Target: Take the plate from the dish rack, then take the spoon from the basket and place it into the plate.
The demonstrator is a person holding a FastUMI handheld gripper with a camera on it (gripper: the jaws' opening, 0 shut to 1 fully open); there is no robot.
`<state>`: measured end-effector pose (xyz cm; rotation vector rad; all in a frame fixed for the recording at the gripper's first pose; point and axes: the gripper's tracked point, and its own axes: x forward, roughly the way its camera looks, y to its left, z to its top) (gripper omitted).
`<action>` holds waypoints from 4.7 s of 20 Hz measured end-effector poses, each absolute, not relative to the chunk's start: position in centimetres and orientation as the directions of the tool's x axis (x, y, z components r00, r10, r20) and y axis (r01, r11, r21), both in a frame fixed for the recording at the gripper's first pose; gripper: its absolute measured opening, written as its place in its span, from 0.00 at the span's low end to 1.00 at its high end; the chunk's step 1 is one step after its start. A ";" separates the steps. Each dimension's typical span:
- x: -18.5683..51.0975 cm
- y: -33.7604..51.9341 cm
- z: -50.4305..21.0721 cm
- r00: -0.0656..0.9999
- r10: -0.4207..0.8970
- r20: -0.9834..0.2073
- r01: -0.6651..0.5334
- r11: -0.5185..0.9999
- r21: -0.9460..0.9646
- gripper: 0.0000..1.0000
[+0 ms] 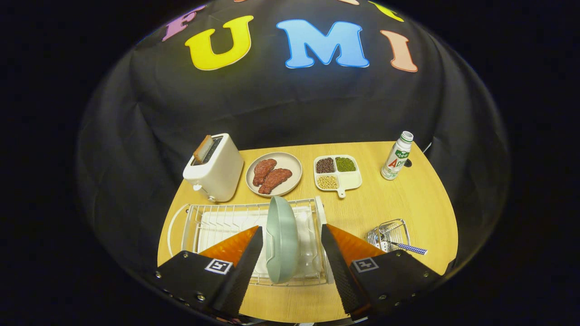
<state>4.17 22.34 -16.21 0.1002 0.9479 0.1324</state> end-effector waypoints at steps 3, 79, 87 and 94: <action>4.7 21.9 -18.7 0.554 0.074 -0.829 -0.063 0.997 0.047 0.56; -14.8 2.7 -24.8 0.409 0.429 -0.806 -0.072 0.895 0.440 0.10; -16.6 4.8 -30.6 0.342 0.504 -0.793 -0.027 0.849 0.528 0.10; -17.1 5.4 -33.3 0.324 0.518 -0.791 -0.053 0.845 0.532 0.11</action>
